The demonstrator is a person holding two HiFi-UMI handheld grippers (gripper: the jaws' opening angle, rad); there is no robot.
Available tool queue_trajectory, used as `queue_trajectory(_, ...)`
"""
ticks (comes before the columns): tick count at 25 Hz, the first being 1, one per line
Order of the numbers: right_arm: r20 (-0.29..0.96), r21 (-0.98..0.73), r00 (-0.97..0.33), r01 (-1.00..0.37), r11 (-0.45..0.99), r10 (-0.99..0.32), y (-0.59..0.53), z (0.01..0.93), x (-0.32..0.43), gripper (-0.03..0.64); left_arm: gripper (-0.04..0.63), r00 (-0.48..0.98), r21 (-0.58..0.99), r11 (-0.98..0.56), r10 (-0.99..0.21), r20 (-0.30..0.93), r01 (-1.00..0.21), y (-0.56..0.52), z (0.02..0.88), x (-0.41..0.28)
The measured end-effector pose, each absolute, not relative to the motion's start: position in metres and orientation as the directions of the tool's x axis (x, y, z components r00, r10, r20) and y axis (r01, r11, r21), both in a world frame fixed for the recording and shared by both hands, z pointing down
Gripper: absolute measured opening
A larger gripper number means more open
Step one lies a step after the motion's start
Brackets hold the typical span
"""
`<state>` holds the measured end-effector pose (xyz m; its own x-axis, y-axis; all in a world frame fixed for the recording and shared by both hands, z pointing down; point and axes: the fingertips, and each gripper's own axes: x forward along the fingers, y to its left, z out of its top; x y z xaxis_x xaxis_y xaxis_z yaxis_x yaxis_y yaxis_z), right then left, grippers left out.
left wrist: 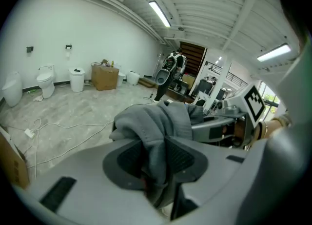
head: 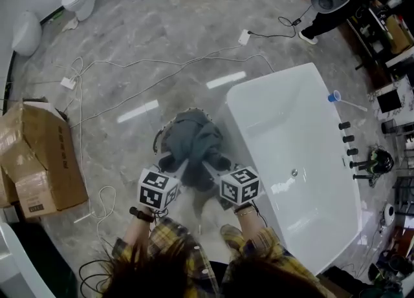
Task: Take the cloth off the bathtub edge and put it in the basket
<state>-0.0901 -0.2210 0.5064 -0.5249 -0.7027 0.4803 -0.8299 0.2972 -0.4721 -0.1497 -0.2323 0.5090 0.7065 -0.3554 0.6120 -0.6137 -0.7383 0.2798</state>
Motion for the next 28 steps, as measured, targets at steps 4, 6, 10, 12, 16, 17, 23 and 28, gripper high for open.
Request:
queue_trajectory(4, 0.503, -0.476, -0.521, -0.833, 0.282, -0.689, -0.239, 0.52, -0.11, 0.126, 0.127, 0.703, 0.298, -0.73, -0.337, 0.626, -0.616, -0.25, 0.523, -0.17)
queue_trajectory(6, 0.518, -0.471, -0.517, -0.837, 0.277, -0.681, -0.248, 0.529, -0.116, 0.124, 0.127, 0.702, 0.308, -0.723, -0.333, 0.629, -0.618, -0.258, 0.532, -0.177)
queue_trajectory(10, 0.552, -0.464, -0.506, -0.847, 0.261, -0.662, -0.257, 0.554, -0.121, 0.126, 0.127, 0.7, 0.329, -0.714, -0.31, 0.643, -0.618, -0.267, 0.558, -0.182)
queue_trajectory(12, 0.573, -0.46, -0.497, -0.853, 0.246, -0.652, -0.261, 0.569, -0.119, 0.126, 0.127, 0.696, 0.331, -0.718, -0.291, 0.656, -0.612, -0.271, 0.573, -0.18)
queue_trajectory(16, 0.608, -0.456, -0.476, -0.864, 0.212, -0.635, -0.272, 0.606, -0.114, 0.126, 0.127, 0.686, 0.338, -0.72, -0.259, 0.68, -0.607, -0.282, 0.611, -0.175)
queue_trajectory(17, 0.617, -0.454, -0.469, -0.868, 0.2, -0.632, -0.274, 0.617, -0.113, 0.126, 0.127, 0.682, 0.34, -0.718, -0.252, 0.686, -0.608, -0.284, 0.622, -0.173)
queue_trajectory(23, 0.672, -0.44, -0.436, -0.885, 0.15, -0.598, -0.287, 0.688, -0.108, 0.126, 0.127, 0.654, 0.355, -0.695, -0.218, 0.724, -0.625, -0.299, 0.692, -0.168)
queue_trajectory(28, 0.725, -0.429, -0.421, -0.895, 0.121, -0.545, -0.292, 0.75, -0.102, 0.126, 0.126, 0.627, 0.369, -0.681, -0.171, 0.76, -0.633, -0.302, 0.751, -0.165)
